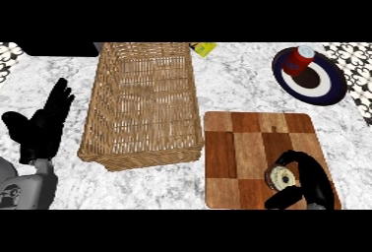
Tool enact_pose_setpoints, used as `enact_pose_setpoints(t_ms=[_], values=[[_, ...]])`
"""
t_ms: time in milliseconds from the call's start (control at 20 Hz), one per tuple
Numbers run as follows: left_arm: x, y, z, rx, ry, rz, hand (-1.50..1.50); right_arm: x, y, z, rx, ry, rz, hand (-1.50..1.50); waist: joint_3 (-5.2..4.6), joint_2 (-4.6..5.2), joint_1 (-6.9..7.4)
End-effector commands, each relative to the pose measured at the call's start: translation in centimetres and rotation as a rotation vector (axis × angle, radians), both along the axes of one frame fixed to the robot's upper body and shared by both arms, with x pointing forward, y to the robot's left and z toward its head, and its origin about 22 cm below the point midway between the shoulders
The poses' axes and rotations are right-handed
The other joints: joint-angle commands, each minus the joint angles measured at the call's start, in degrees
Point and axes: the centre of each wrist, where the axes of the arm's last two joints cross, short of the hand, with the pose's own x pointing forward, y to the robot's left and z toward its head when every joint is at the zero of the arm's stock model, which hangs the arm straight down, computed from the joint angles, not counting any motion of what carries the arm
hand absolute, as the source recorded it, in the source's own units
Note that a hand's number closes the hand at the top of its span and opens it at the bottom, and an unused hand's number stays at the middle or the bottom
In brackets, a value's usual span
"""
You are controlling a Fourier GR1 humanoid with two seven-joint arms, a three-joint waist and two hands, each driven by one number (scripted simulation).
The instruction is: Pick the cupcake from the cutting board and place it in the basket
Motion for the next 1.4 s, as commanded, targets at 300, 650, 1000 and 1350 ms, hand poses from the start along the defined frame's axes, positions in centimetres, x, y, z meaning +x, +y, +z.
enact_pose_setpoints(t_ms=[300,650,1000,1350], values=[[0.8,-2.2,0.3,-0.005,-0.006,-0.107,0.00,-3.4,15.3,-0.4,0.128,-0.024,0.708,1.50,1.82,1.75,7.63],[1.4,-2.9,0.2,-0.010,-0.006,-0.106,0.00,-9.0,22.4,1.2,0.347,-0.170,1.011,1.50,2.12,1.74,6.46],[1.2,-1.2,0.3,0.015,0.003,-0.054,0.00,-15.0,25.8,4.0,0.623,-0.365,0.970,1.50,1.83,0.96,2.88],[1.0,-1.5,-0.2,0.006,0.007,-0.017,0.00,-14.1,26.3,8.4,0.560,-0.459,0.920,1.50,1.56,0.75,1.45]])
